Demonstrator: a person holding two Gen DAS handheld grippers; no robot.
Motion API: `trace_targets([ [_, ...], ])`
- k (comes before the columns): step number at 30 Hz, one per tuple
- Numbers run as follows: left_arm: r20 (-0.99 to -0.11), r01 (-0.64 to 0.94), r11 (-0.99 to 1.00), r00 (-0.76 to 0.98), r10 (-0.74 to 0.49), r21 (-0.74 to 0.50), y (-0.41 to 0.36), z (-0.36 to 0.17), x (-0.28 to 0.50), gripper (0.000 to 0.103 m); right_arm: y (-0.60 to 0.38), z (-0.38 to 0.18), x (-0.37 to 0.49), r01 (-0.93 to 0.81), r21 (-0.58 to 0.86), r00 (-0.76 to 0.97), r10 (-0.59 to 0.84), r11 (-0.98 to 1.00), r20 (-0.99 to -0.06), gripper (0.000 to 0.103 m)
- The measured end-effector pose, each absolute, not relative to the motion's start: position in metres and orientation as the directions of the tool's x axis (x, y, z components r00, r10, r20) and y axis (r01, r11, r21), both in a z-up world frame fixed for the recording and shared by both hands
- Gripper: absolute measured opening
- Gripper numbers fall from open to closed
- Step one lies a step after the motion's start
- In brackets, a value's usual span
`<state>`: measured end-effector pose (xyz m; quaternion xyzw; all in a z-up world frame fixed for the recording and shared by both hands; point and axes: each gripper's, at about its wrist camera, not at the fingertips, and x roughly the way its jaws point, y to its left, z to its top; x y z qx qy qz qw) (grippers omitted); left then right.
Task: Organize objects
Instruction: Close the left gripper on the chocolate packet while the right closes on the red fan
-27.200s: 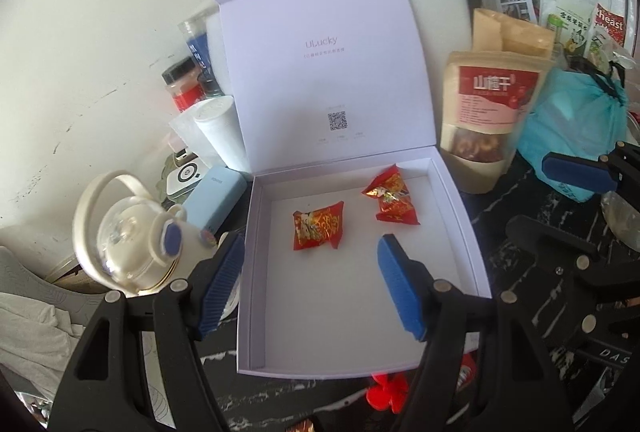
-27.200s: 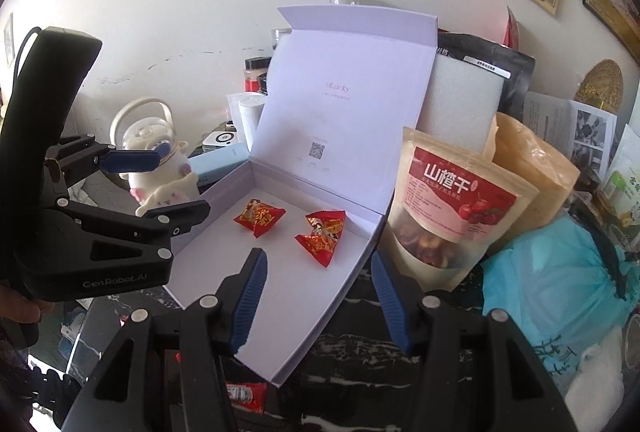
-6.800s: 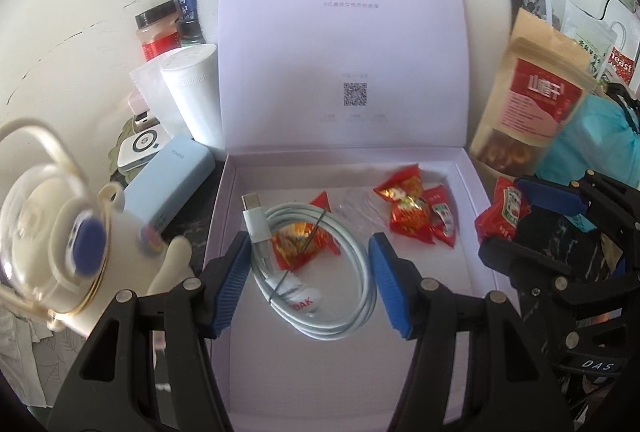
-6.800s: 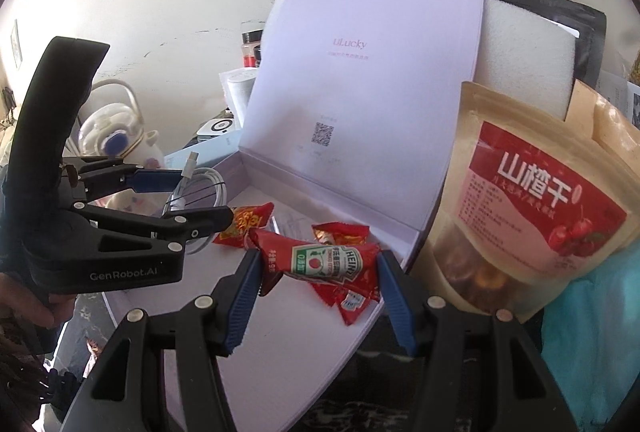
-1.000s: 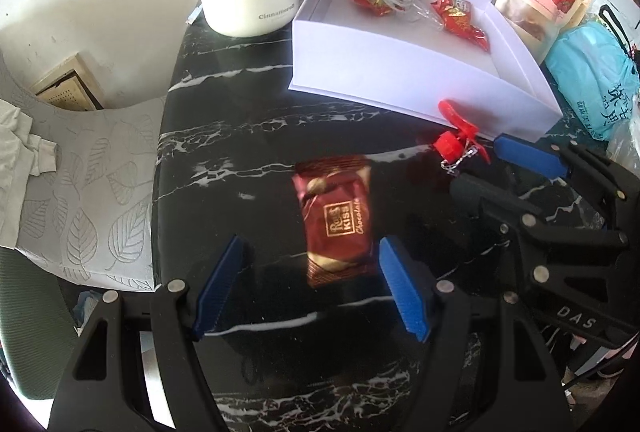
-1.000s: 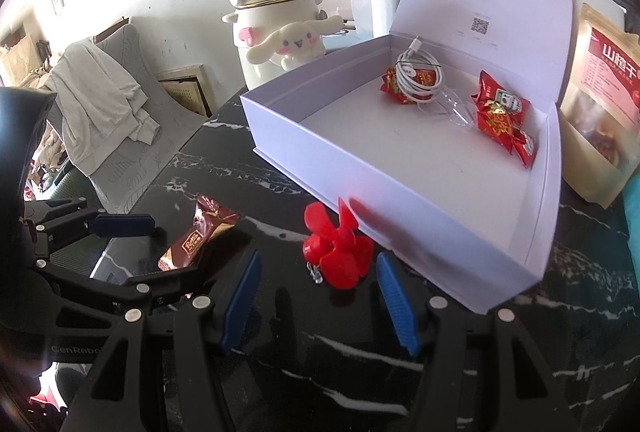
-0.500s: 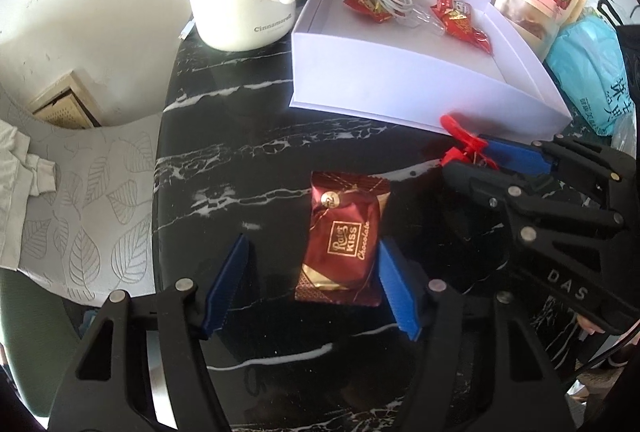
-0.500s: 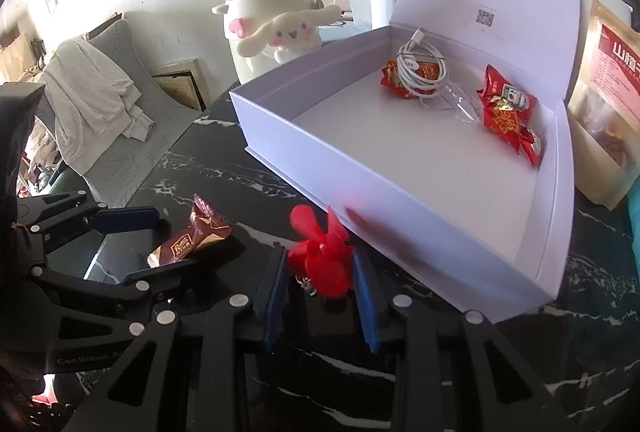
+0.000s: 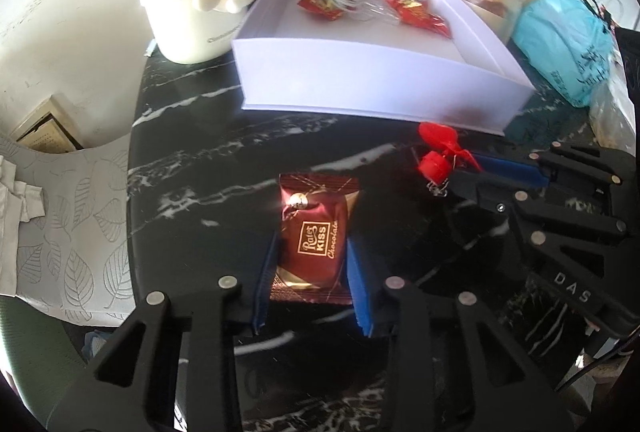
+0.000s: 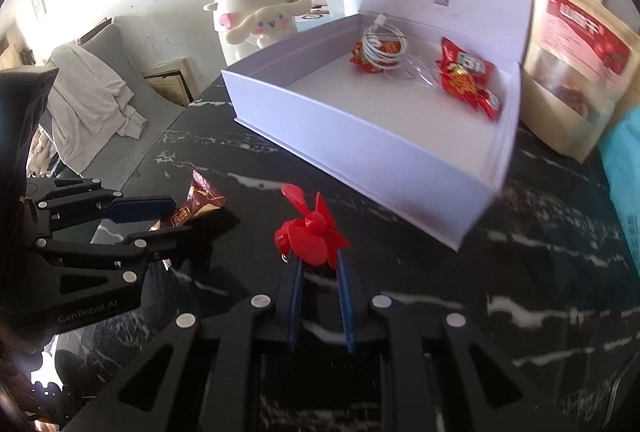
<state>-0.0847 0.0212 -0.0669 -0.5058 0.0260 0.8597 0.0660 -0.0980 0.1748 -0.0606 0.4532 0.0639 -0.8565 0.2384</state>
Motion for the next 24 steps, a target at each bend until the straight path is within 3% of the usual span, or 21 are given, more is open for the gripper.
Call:
trace_targets([
  [10, -0.881, -0.197, -0.979, -0.452, 0.139, -0.053, 0.043, -0.062, -0.061, 0.032, 0.201, -0.063, -0.073, 0.438, 0.149, -0.481, -0.371, -0.887, -0.794, 0.016],
  [16, -0.877, -0.155, -0.986, -0.462, 0.130, -0.065, 0.038, -0.060, -0.060, 0.033, 0.187, -0.060, -0.073, 0.476, 0.123, -0.491, -0.380, -0.871, -0.784, 0.017],
  [24, -0.878, -0.118, -0.993, -0.472, 0.071, -0.017, 0.032, -0.063, -0.067, 0.039, 0.175, -0.054, -0.088, 0.490, 0.066, -0.525, -0.355, -0.869, -0.773, 0.051],
])
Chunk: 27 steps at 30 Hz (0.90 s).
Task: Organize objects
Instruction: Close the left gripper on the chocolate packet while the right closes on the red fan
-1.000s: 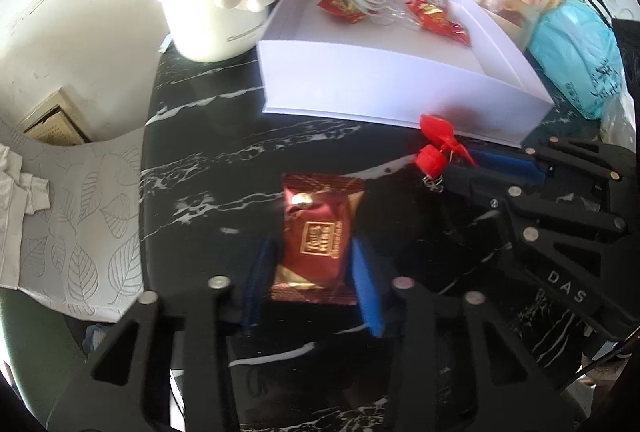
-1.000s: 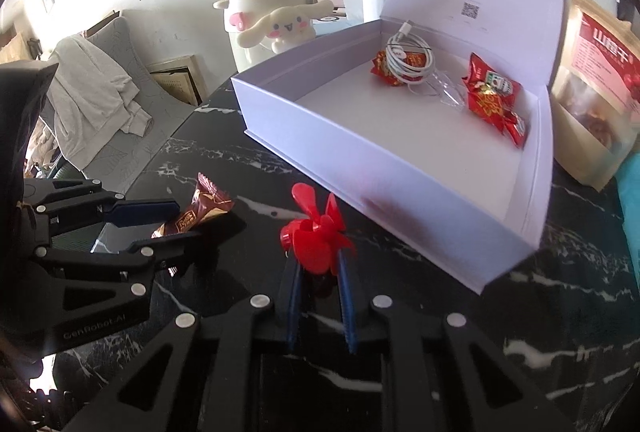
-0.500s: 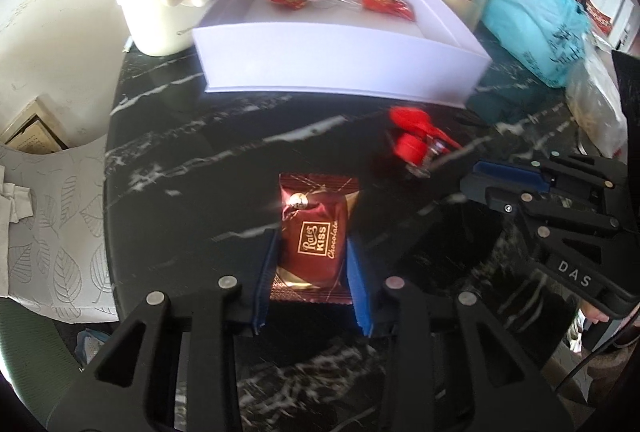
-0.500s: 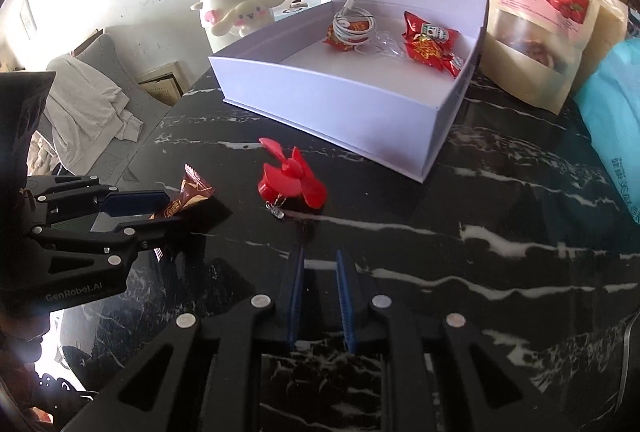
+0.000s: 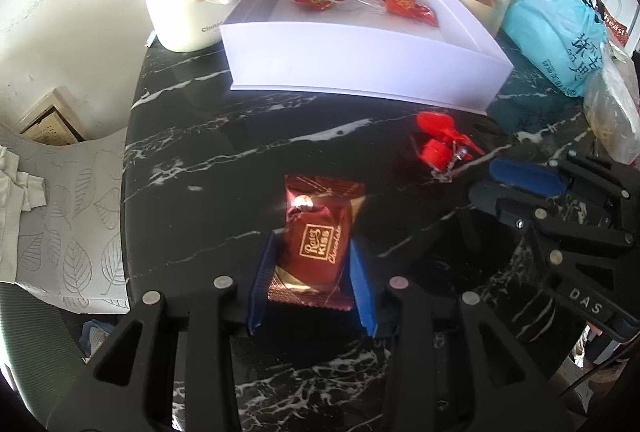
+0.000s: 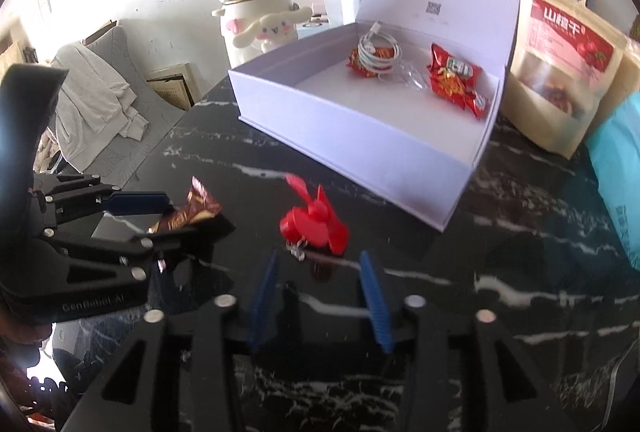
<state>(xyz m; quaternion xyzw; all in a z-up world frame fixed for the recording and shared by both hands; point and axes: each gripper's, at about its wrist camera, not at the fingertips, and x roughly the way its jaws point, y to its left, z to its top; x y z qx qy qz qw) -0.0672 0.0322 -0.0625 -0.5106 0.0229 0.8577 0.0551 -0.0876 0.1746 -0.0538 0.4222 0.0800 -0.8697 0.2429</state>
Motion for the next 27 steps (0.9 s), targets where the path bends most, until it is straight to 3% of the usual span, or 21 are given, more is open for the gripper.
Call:
trace_targets([
  [2, -0.880, -0.106, -0.994, -0.472, 0.061, -0.012, 0.030, -0.063, -0.070, 0.052, 0.171, -0.053, -0.092, 0.499, 0.052, -0.529, -0.352, -0.865, -0.772, 0.053],
  [5, -0.877, -0.095, -0.995, -0.478, 0.058, -0.014, 0.029, -0.065, -0.072, 0.057, 0.164, -0.056, -0.101, 0.518, 0.040, -0.518, -0.350, -0.855, -0.780, 0.053],
  [22, -0.874, -0.097, -0.995, -0.482, 0.055, -0.009, 0.029, -0.066, -0.077, 0.057, 0.147, -0.072, -0.115, 0.562, -0.002, -0.492, -0.333, -0.827, -0.804, 0.053],
  [27, -0.876, -0.089, -0.996, -0.479, 0.051, -0.009, 0.029, -0.065, -0.076, 0.057, 0.151, -0.072, -0.112, 0.558, 0.000, -0.497, -0.335, -0.830, -0.801, 0.043],
])
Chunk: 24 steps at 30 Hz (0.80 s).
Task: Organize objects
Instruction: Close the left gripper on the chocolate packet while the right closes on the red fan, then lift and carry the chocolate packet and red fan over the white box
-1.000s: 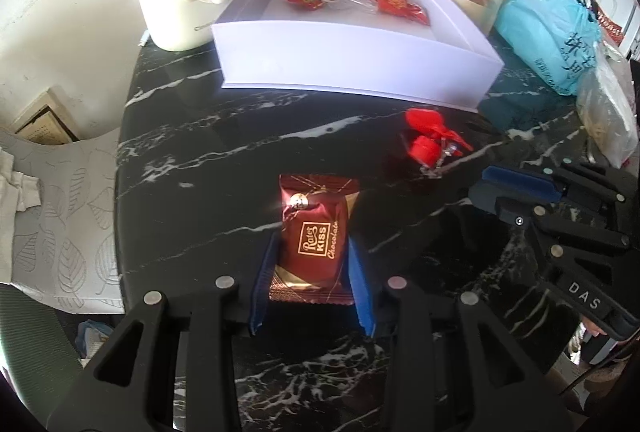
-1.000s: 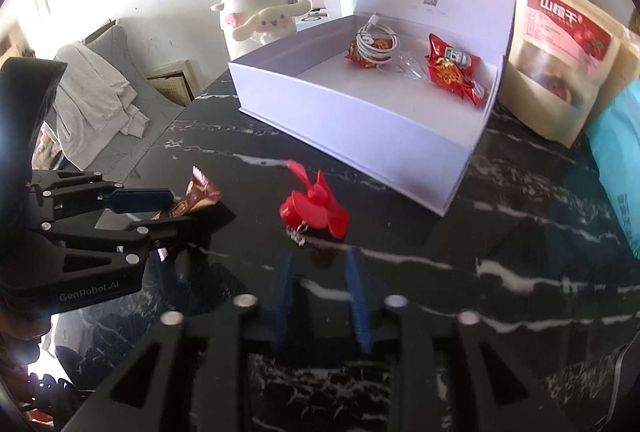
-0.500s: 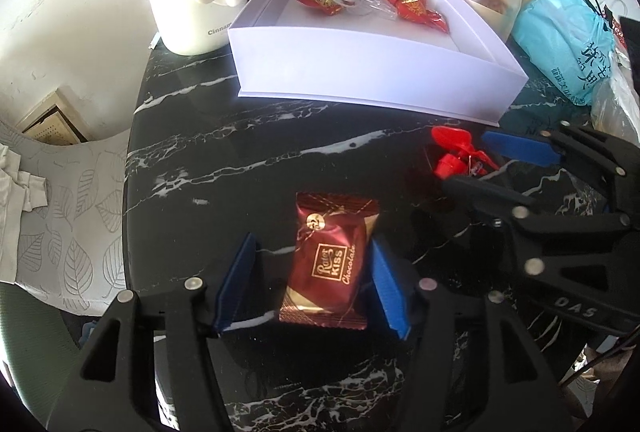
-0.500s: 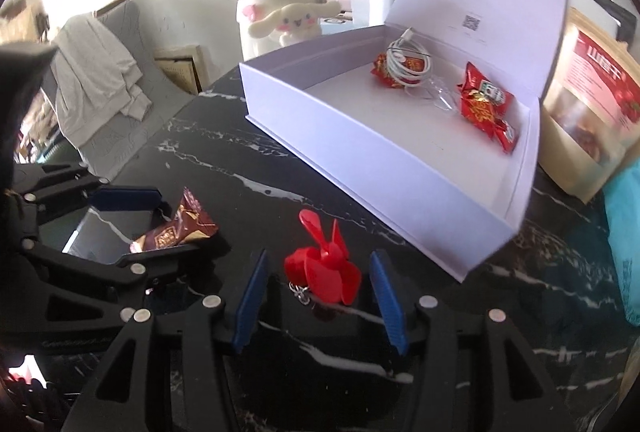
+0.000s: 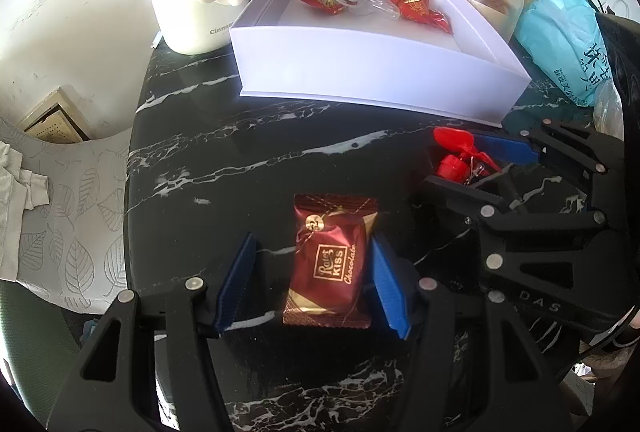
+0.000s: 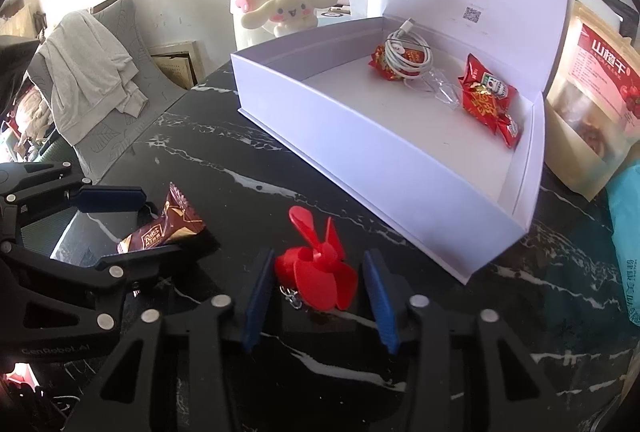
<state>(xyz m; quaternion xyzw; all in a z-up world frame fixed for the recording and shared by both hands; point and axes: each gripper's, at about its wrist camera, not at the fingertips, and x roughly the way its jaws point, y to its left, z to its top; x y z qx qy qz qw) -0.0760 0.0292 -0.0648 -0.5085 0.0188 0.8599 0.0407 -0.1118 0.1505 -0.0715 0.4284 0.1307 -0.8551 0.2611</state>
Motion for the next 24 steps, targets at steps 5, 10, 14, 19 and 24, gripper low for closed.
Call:
trace_targets([
  [5, -0.878, -0.090, -0.996, -0.477, 0.049, -0.006, 0.031, -0.062, -0.071, 0.047, 0.153, -0.070, -0.108, 0.560, 0.016, -0.489, -0.346, -0.828, -0.801, 0.040],
  [10, -0.874, -0.114, -0.993, -0.481, 0.065, -0.012, 0.037, -0.061, -0.067, 0.033, 0.160, -0.063, -0.100, 0.554, 0.031, -0.498, -0.362, -0.832, -0.788, 0.033],
  [14, -0.875, -0.123, -0.992, -0.478, 0.073, -0.016, 0.039, -0.060, -0.064, 0.029, 0.165, -0.059, -0.094, 0.553, 0.034, -0.498, -0.362, -0.833, -0.788, 0.030],
  [19, -0.875, -0.133, -0.990, -0.473, 0.104, -0.045, 0.042, -0.060, -0.060, 0.029, 0.173, -0.058, -0.085, 0.539, 0.033, -0.504, -0.354, -0.842, -0.788, 0.030],
  [24, -0.868, -0.138, -0.989, -0.485, 0.107, -0.045, 0.046, -0.056, -0.056, 0.029, 0.183, -0.051, -0.078, 0.522, 0.056, -0.513, -0.365, -0.851, -0.777, 0.030],
])
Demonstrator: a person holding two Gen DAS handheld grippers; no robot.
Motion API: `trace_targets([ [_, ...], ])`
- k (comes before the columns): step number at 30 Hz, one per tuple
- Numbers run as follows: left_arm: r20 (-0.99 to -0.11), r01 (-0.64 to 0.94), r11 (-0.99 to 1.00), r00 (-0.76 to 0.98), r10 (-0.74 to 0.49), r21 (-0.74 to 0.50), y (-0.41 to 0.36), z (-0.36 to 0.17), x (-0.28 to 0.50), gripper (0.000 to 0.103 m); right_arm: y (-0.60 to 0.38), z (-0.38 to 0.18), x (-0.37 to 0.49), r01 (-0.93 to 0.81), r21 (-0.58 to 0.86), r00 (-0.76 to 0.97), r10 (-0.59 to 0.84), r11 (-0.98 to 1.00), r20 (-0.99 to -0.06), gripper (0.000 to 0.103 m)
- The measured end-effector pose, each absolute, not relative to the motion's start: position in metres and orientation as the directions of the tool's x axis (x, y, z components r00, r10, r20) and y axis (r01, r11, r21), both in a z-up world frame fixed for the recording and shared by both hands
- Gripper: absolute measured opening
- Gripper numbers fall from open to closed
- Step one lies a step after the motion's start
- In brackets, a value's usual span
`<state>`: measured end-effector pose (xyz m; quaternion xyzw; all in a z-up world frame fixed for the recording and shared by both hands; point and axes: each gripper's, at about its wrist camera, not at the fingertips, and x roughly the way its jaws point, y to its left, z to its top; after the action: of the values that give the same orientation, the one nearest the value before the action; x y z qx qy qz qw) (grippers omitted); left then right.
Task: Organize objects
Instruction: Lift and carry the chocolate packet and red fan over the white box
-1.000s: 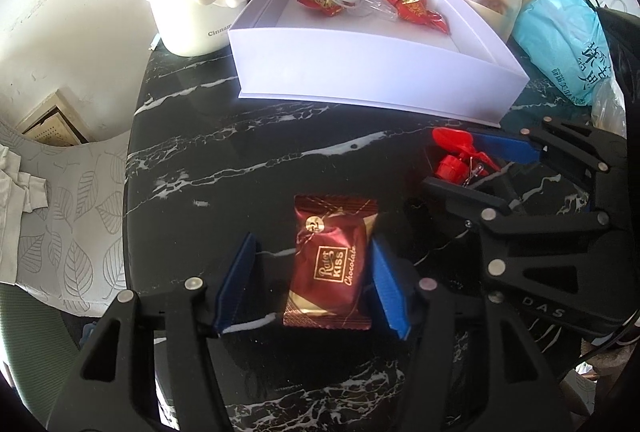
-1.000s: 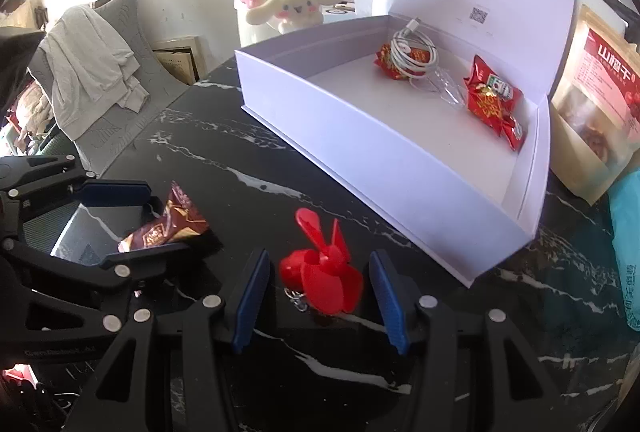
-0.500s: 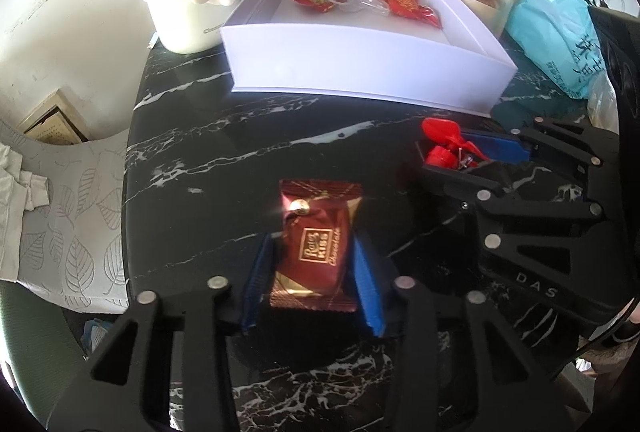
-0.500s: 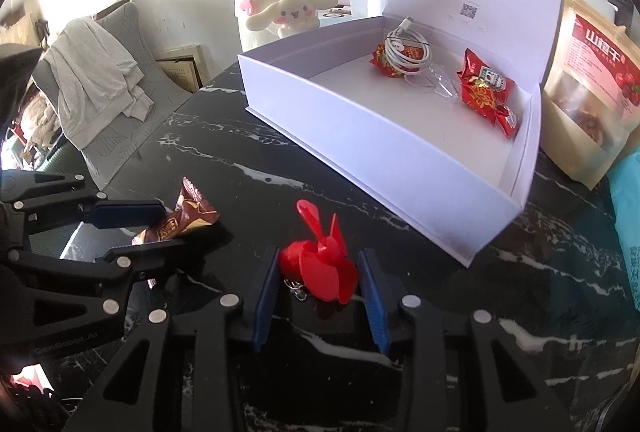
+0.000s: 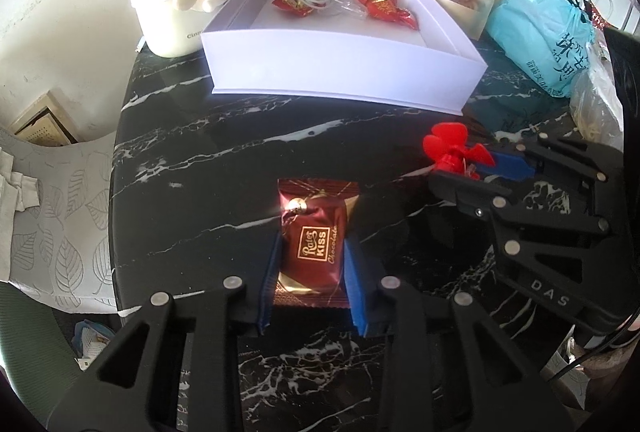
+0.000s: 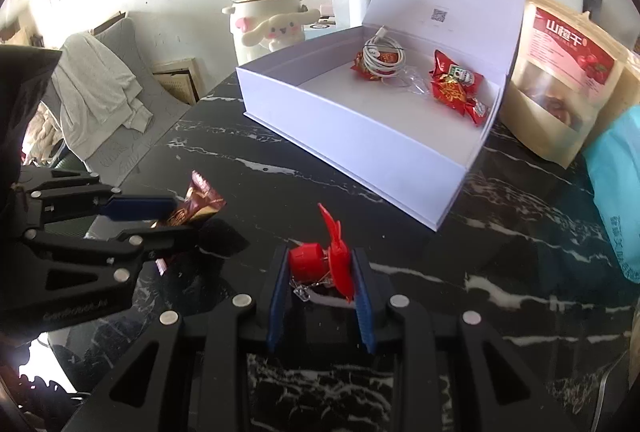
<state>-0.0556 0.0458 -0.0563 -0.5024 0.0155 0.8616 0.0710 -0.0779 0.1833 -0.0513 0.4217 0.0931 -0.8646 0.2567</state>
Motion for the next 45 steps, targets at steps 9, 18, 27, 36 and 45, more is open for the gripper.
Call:
trace_targets([
  [9, -0.854, -0.152, -0.988, -0.508, 0.113, -0.040, 0.051, -0.045, -0.057, 0.029, 0.198, -0.039, -0.063, 0.508, 0.066, -0.508, -0.361, -0.859, -0.783, 0.030],
  [18, -0.834, -0.182, -0.983, -0.537, 0.129, -0.035, 0.064, -0.024, -0.062, 0.029, 0.207, -0.013, -0.056, 0.513, 0.054, -0.537, -0.369, -0.857, -0.758, 0.030],
  [27, -0.803, -0.223, -0.975, -0.577, 0.150, -0.021, 0.079, 0.005, -0.071, 0.029, 0.213, 0.014, -0.064, 0.522, 0.028, -0.569, -0.372, -0.853, -0.734, 0.030],
  [36, -0.790, -0.254, -0.967, -0.591, 0.161, -0.007, 0.093, 0.019, -0.091, 0.029, 0.218, 0.026, -0.083, 0.524, 0.019, -0.583, -0.375, -0.851, -0.720, 0.030],
  [45, -0.798, -0.275, -0.962, -0.579, 0.168, -0.004, 0.100, 0.016, -0.118, 0.029, 0.222, 0.020, -0.114, 0.514, 0.045, -0.574, -0.383, -0.856, -0.724, 0.030],
])
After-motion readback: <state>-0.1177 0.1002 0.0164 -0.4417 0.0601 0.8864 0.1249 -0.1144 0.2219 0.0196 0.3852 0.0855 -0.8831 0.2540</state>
